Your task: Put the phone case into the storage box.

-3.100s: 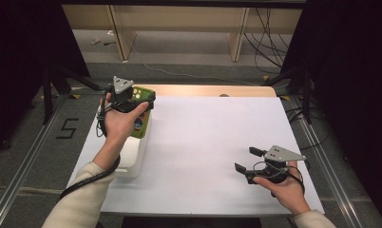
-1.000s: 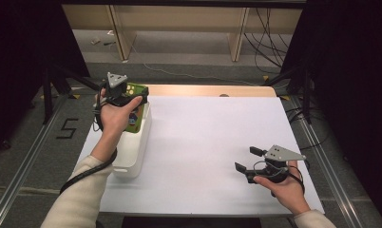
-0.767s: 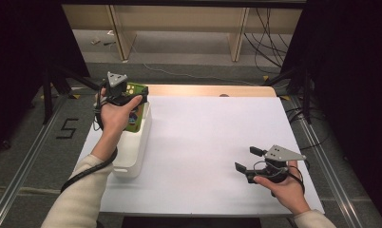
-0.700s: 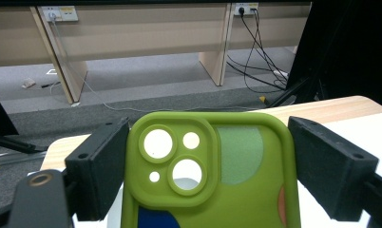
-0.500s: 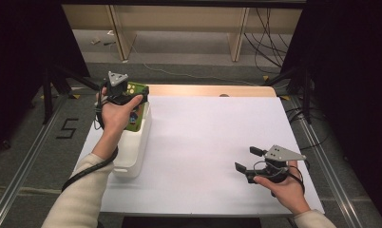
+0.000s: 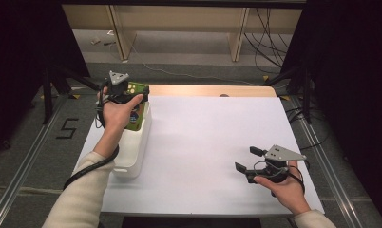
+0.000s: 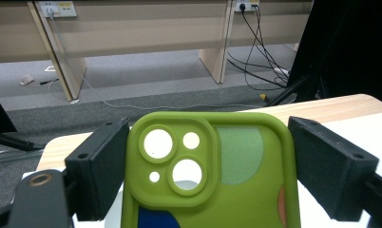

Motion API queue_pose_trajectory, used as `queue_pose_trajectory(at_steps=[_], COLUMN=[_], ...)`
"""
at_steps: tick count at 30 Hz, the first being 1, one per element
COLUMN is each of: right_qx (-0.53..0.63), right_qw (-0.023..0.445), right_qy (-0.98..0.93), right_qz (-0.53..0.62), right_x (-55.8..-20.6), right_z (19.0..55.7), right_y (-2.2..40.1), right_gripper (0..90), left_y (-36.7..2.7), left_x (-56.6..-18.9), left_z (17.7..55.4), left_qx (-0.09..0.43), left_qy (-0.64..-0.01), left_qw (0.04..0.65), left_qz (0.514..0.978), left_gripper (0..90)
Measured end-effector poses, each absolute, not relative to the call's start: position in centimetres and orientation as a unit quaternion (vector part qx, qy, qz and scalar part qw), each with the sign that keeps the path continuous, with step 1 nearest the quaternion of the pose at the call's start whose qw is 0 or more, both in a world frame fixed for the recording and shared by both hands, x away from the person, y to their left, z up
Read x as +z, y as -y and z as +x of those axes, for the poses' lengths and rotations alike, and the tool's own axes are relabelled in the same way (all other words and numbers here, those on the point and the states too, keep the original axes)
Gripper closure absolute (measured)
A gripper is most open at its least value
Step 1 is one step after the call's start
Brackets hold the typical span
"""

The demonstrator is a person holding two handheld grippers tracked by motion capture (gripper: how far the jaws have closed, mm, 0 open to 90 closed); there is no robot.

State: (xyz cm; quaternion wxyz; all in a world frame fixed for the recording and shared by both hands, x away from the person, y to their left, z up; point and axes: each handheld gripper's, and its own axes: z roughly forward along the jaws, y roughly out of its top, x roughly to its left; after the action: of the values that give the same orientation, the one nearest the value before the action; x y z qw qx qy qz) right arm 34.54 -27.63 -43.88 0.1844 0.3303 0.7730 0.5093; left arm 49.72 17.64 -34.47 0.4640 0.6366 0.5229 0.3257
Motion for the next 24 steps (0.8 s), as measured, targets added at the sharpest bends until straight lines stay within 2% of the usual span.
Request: queue_pose_trajectory(at_steps=[24], right_qx=[0.508], right_qw=[0.184], right_qy=[-0.774], right_qz=[0.330], right_x=[-43.87], right_z=[34.54], right_y=[27.65], right_gripper=[16.5], left_y=[-17.99], left_x=[-35.13], left_z=[50.69], left_qx=[0.325], left_qy=[-0.526], left_qw=[0.461], left_qz=[0.637], left_gripper=[16.6])
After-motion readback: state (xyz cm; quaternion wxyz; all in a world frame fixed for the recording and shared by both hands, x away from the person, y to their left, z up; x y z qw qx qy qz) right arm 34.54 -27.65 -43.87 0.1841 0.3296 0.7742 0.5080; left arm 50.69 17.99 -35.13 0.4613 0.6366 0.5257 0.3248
